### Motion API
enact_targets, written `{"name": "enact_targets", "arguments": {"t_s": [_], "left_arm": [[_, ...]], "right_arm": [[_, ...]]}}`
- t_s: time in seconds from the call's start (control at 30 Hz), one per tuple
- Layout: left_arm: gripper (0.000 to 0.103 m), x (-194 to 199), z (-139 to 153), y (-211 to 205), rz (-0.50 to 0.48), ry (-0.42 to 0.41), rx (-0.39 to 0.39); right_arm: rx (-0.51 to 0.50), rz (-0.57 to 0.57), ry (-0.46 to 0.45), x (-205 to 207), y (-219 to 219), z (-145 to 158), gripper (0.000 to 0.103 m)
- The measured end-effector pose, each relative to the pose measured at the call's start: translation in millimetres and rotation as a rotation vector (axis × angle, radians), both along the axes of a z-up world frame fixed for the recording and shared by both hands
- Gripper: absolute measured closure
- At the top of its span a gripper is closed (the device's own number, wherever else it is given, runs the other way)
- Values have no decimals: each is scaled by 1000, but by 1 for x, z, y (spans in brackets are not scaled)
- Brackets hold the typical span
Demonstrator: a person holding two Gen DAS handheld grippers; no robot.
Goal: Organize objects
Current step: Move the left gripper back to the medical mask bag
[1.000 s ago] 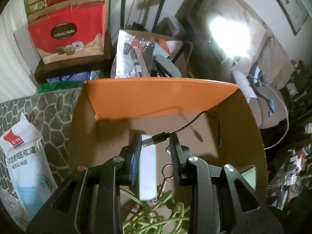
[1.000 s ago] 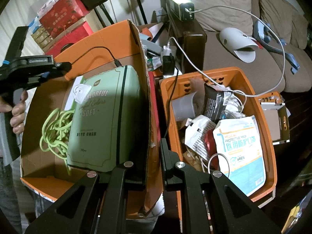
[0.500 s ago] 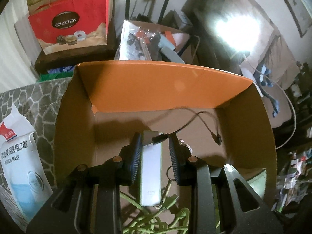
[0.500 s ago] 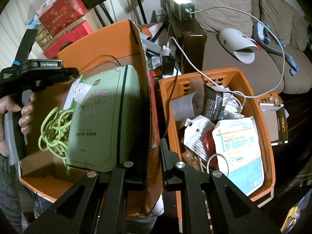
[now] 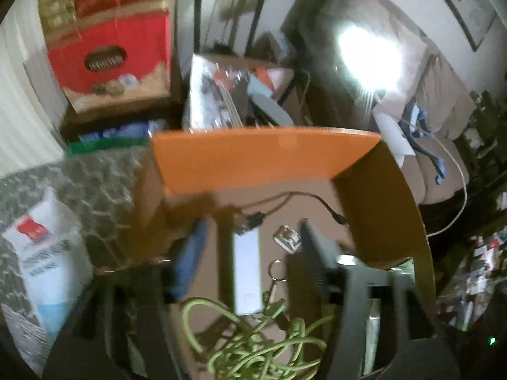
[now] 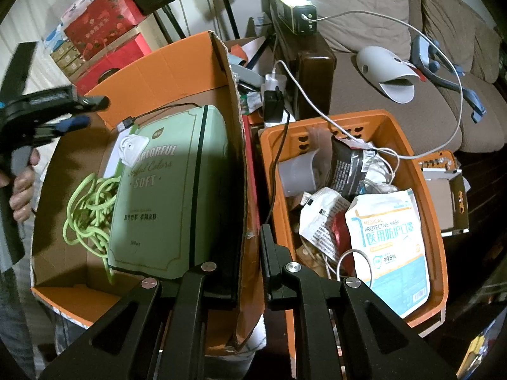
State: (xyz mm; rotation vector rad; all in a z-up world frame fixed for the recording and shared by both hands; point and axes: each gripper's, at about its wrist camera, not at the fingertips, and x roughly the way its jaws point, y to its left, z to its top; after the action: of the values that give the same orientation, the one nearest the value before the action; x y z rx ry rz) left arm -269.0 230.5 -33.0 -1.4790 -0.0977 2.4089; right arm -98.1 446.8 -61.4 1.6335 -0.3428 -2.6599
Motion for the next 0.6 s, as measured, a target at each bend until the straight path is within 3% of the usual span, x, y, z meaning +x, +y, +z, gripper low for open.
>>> {"name": "enact_targets", "arguments": {"t_s": [0.2,0.47,0.6], "left_arm": [[23,10,27,-29,2,54,49],[20,12,41,-72,22,70,34],[10,12,47,-93,48,86,25]], "right_arm": [[1,0,-1,0,0,1,92],[5,5,-1,0,0,1,92],[9,3,-1,0,1,1,92]]}}
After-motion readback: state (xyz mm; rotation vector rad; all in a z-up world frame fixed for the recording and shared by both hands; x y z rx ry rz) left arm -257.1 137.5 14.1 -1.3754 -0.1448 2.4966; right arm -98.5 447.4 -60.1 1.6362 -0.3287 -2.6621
